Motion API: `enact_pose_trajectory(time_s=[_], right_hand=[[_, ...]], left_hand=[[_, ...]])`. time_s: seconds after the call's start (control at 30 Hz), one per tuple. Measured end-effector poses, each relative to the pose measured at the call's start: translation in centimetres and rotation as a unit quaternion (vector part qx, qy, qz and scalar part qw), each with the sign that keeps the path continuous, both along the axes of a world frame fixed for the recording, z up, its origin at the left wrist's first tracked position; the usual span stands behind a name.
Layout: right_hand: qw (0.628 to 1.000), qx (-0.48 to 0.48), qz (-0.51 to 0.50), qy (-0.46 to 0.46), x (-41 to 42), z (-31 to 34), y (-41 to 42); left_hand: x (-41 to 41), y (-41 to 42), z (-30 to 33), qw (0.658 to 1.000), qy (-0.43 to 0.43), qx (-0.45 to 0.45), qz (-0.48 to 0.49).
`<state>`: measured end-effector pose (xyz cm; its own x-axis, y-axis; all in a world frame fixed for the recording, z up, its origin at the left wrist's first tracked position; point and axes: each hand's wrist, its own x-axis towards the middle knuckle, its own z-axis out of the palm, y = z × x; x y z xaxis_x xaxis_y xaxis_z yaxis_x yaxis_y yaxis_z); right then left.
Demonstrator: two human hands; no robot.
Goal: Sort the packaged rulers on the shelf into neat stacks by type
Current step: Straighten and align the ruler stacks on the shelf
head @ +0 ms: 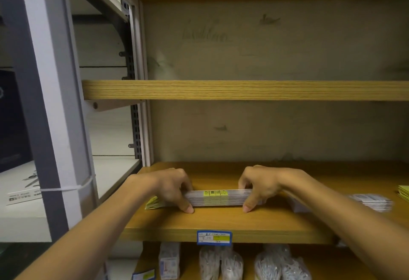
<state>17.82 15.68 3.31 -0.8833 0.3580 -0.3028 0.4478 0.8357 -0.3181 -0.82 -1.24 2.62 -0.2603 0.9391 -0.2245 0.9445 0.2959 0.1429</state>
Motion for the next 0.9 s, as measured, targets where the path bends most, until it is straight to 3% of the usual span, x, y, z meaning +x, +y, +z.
enact_pose_trajectory(time_s=[0.43, 0.73, 0.9], right_hand=[[1.0, -0.01, -0.007, -0.01, 0.6, 0.1, -0.3], [0.999, -0.013, -0.038, -0.018, 1.0, 0.9, -0.8], [0.999, -0.002, -0.014, -0.029, 0.5, 0.7, -0.8]], left_hand=[[0.0, -0.1, -0.2, 1.0, -0.016, -0.005, 0.023], [-1.5, -1.5, 0.8, 0.993, -0.016, -0.086, 0.074], [-1.6, -1.6, 0.6, 0.996, 0.015, -0.059, 0.058]])
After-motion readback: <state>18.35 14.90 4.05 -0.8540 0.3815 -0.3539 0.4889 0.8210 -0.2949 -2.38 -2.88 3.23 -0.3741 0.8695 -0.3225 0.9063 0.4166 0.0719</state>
